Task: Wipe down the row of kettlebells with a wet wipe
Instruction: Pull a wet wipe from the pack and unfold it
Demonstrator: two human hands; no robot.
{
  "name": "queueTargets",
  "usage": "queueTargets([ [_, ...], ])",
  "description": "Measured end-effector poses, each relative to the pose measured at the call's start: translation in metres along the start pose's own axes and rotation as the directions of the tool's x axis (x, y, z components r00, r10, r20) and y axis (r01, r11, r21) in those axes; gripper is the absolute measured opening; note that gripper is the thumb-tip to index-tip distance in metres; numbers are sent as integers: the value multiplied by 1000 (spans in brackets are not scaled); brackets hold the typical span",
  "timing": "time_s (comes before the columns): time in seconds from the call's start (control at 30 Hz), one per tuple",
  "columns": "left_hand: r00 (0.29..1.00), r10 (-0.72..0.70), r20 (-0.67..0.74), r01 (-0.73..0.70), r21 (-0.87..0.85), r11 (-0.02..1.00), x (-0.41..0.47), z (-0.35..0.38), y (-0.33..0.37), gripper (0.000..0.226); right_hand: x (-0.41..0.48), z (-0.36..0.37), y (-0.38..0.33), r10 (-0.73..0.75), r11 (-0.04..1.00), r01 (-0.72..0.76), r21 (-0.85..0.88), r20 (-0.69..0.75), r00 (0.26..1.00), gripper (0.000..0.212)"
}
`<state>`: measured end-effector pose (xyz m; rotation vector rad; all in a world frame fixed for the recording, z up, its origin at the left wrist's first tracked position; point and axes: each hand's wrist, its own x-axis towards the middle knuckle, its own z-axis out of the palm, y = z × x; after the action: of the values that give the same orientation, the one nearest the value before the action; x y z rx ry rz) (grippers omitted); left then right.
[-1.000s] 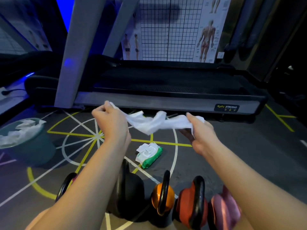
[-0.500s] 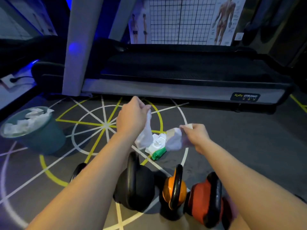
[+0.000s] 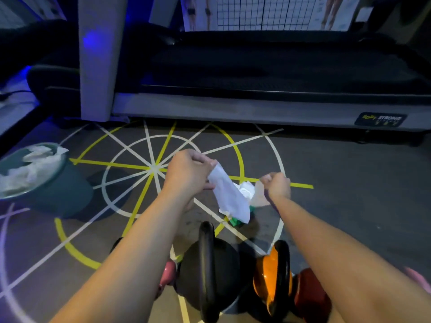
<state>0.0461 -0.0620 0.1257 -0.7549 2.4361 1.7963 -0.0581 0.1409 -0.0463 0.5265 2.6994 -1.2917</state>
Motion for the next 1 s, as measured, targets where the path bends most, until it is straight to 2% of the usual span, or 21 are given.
queueTargets([
  [0.13, 999, 30, 25, -31, 43, 999, 19, -6, -11, 9, 29, 38, -4, -50, 997, 52, -49, 39, 998, 23],
  [0.2, 999, 24, 35, -26, 66, 997, 26, -6, -18, 10, 32, 65, 4, -22, 987, 47, -151, 159, 987, 27],
  [0.27, 999, 14, 46, -18, 89, 996, 33, -5, -25, 11, 28, 90, 14, -12, 985, 68, -156, 330, 944, 23],
  [0.33, 998, -8, 61, 3, 92, 996, 38, -3, -31, 14, 19, 101, 20, 46, 990, 19, -141, 448, 893, 45],
  [0.37, 998, -19, 67, 13, 90, 996, 41, -1, -33, 15, 17, 104, 22, 38, 990, 32, -140, 472, 881, 49],
  [0.43, 998, -22, 65, 17, 72, 997, 41, 1, -33, 14, 16, 96, 17, -64, 980, 141, -138, 452, 890, 32],
  [0.47, 998, -15, 61, 12, 56, 998, 39, 2, -30, 12, 18, 87, 13, -113, 975, 183, -126, 427, 897, 31],
  [0.53, 999, 24, 49, -24, -3, 1000, 35, 4, -20, 9, 15, 57, -9, -145, 980, 189, -67, 417, 897, 25],
  [0.6, 997, 71, 41, -67, -93, 993, 26, 9, -4, 13, 1, 20, -41, -183, 980, 200, 18, 491, 851, 20],
  [0.67, 988, 149, 24, -147, -93, 985, 18, 18, 12, 17, -30, -22, -77, -236, 962, 111, 248, 559, 795, 23],
  [0.73, 975, 224, -1, -223, -80, 972, 7, 25, 28, 21, -71, -73, -105, -333, 861, -8, 508, 577, 746, 32],
  [0.8, 954, 299, -5, -299, -77, 951, -7, 30, 43, 29, -101, -113, -113, -452, 778, 20, 627, 538, 712, 43],
  [0.83, 941, 338, 14, -336, -68, 939, -15, 32, 49, 34, -115, -127, -111, -489, 773, 85, 629, 503, 713, 45],
  [0.9, 913, 402, 66, -399, -61, 915, -33, 35, 58, 40, -131, -145, -96, -506, 762, 179, 622, 400, 764, 39],
  [1.0, 892, 439, 104, -428, -110, 897, -59, 37, 62, 40, -145, -164, -71, -479, 681, 142, 718, 290, 828, 17],
])
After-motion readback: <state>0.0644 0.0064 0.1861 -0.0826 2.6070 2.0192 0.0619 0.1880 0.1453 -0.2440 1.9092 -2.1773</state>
